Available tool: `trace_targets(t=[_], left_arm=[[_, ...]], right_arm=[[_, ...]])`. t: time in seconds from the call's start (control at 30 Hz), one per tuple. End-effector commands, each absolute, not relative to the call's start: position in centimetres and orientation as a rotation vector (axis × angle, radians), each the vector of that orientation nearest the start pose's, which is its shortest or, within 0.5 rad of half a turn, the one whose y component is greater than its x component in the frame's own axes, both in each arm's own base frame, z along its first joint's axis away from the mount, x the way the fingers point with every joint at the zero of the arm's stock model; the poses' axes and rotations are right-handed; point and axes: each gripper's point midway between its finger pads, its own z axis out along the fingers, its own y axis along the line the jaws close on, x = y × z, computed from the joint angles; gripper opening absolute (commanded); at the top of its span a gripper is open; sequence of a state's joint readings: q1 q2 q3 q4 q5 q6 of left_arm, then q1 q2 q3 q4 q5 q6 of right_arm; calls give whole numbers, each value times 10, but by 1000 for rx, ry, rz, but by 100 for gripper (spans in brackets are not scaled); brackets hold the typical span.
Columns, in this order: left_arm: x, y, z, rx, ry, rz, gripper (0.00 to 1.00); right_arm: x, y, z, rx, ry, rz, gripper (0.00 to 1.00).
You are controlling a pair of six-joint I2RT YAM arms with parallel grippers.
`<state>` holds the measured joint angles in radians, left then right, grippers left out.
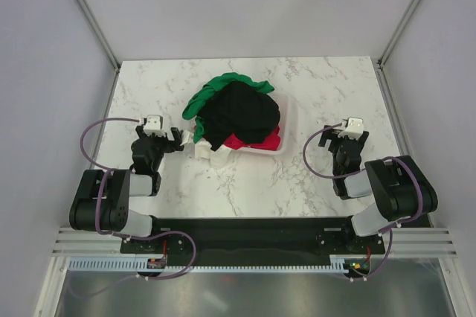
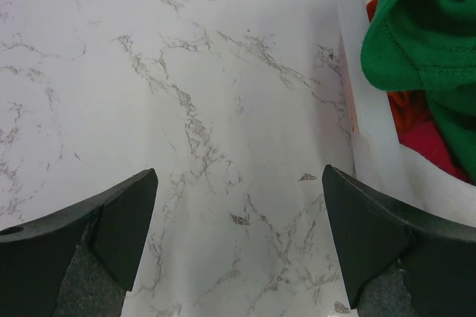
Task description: Fold and stack the t-shirts
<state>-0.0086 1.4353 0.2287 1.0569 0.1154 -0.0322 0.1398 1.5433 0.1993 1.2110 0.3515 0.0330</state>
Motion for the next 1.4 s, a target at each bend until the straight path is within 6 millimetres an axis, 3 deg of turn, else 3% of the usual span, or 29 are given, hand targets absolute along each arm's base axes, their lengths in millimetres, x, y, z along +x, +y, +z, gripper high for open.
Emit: trace_targets(t=[0.0,0.27,0.33,0.37,0.4,0.43,0.47,0.5,0.53,0.57,0.6,0.67,0.73,0.8,0.87,0.93,1.0,1.03,1.07,1.1,1.13,1.17,1.23,1.27,1.37], left_arm=[[371,-26,105,102,1656,-112,100],[371,-26,105,103,1656,-114,100],[371,-26,104,103,1659,-114,100],[371,-26,105,102,1654,-112,100],[371,-26,105,103,1653,-113,100],[371,-26,105,102,1656,-112,100],[371,-26,104,102,1657,-112,100],[371,-26,106,103,1651,-113,100],[371,-26,105,102,1654,-112,100],[371,-26,105,103,1656,-114,100],[371,-26,105,103,1654,-114,100],[371,-26,105,103,1656,-114,100],[371,-26,105,103,1656,-114,100],[371,-26,105,104,1656,-115,100],[371,-26,104,102,1659,-113,100],[372,-23,106,89,1652,-101,100],[374,-11,120,8,1648,-61,100],[380,-7,138,-26,1644,-49,100],[372,-6,118,-38,1789,-48,100],[370,-7,138,-47,1790,-55,100],[380,-7,171,-57,1761,-65,100],[369,-3,156,-97,1886,-46,100],[372,-1,200,-188,1850,-72,100],[359,-1,191,-219,1933,-74,100],[347,3,217,-315,1912,-92,100]], right_arm=[[371,-7,95,178,1638,-145,98],[374,-6,93,172,1649,-128,98],[367,-9,97,169,1656,-155,98],[370,1,108,143,1665,-150,98],[371,5,143,152,1618,-124,98],[359,7,117,148,1807,-134,98],[372,19,179,254,1716,8,98],[371,29,192,250,1751,68,98],[359,42,187,223,1860,138,98],[360,66,231,152,1815,284,98],[357,76,243,154,1814,359,98],[343,89,239,294,1905,507,98],[328,116,231,214,2008,671,98],[330,133,239,175,2080,768,98],[327,165,254,85,2110,933,98],[328,181,269,53,2098,977,98],[331,199,289,6,2085,1004,98],[331,202,287,17,2115,1007,98],[333,209,286,5,2134,1023,98],[334,212,281,13,2155,1021,98],[332,215,278,13,2169,1025,97],[329,223,272,-3,2189,1020,96],[326,230,264,-12,2207,1000,95],[322,239,256,-25,2231,1001,93],[312,260,240,-46,2288,1021,87]])
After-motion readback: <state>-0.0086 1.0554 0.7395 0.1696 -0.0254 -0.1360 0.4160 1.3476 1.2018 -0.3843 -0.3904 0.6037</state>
